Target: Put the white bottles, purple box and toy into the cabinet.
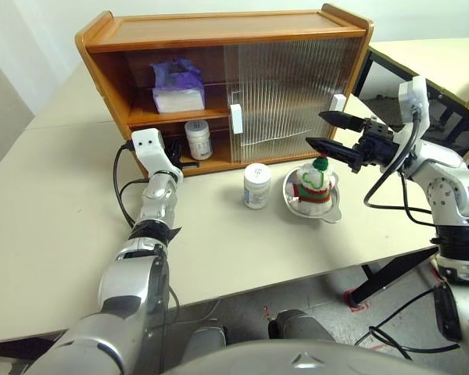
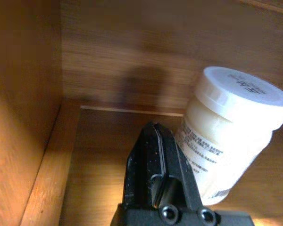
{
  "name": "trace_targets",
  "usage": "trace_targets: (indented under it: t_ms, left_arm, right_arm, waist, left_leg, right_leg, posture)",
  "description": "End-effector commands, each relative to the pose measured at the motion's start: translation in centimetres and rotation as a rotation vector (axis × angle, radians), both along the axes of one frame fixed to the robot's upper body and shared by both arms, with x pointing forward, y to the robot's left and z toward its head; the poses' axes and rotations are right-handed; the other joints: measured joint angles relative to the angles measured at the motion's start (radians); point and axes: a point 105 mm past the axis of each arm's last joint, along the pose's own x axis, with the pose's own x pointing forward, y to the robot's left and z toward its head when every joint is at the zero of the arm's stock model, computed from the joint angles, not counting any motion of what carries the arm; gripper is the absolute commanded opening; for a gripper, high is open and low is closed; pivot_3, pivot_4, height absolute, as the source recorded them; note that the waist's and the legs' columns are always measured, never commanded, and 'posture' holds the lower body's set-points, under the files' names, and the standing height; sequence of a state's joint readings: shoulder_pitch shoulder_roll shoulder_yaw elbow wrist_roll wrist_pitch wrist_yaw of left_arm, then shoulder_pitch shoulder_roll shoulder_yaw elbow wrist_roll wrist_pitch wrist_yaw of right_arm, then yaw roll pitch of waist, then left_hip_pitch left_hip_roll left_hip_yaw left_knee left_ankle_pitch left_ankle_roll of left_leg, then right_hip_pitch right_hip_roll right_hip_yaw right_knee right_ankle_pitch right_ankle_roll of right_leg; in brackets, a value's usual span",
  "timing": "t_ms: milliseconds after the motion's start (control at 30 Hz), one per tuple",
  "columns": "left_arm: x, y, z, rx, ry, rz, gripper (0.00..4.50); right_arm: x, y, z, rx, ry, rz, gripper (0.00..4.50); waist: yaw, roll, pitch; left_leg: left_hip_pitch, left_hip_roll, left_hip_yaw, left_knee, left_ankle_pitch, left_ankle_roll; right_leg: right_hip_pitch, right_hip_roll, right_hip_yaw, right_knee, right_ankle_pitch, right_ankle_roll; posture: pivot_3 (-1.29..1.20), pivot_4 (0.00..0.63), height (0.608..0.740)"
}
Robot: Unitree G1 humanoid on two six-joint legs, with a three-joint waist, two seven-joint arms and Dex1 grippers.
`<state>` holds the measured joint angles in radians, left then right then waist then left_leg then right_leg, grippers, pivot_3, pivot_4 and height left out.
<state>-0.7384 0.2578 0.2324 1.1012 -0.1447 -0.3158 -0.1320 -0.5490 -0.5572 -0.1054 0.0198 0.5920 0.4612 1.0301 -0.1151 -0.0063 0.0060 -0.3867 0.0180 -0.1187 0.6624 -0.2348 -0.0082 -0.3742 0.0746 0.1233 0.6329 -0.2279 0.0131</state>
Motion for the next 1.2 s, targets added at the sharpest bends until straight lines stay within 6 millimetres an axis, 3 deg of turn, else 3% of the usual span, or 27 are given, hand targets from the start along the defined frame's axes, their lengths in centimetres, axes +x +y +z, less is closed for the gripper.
trace_targets:
  t_ms: [33,733,1000,1133,1200]
  left_arm:
    - [0.4,-1.1,-0.6,0.004,0.049,-0.049,0.02]
    - [1.4,-4.9,-0.5,-0.006,0.09,-0.18,0.02]
    - [1.3,-2.9,0.1,-0.023,0.053,-0.116,0.02]
    - [0.8,-2.0,0.6,-0.053,-0.005,-0.115,0.63]
    - [0.3,-1.5,0.6,-0.045,-0.038,-0.119,1.35]
  right_arm:
    - [-0.1,-0.2,0.3,0.001,-0.007,-0.007,4.5]
    - [-0.6,-0.8,0.4,-0.003,-0.01,-0.04,4.5]
    - [-0.6,-0.7,0.4,-0.004,-0.01,-0.038,4.5]
    - [-0.6,-0.6,0.4,-0.001,-0.007,-0.031,4.5]
    - [-0.5,-0.5,0.3,0.0,-0.005,-0.026,4.5]
  waist:
    - [-0.001,0.0,0.0]
    - [-0.043,0.0,0.0]
    - [-0.066,0.0,0.0]
    - [-0.073,0.0,0.0]
    - [-0.073,0.0,0.0]
  left_leg:
    - [0.0,0.0,0.0,0.0,0.0,0.0]
    - [-0.001,-0.003,0.0,0.0,0.0,0.001]
    - [-0.002,-0.005,0.0,0.0,-0.001,0.002]
    - [-0.002,-0.005,0.0,0.0,-0.001,0.002]
    - [-0.002,-0.005,0.0,0.0,-0.001,0.002]
  right_leg:
    - [0.0,0.0,0.0,0.0,0.0,0.0]
    - [0.0,-0.002,0.0,-0.001,-0.002,0.003]
    - [0.0,-0.003,0.001,-0.001,-0.003,0.005]
    - [0.0,-0.003,0.0,-0.001,-0.003,0.005]
    - [0.0,-0.003,0.0,-0.001,-0.003,0.005]
  posture:
    - [-0.2,0.0,0.74]
    - [-0.24,0.0,0.74]
    - [-0.24,0.0,0.74]
    - [-0.22,0.0,0.74]
    - [-0.21,0.0,0.74]
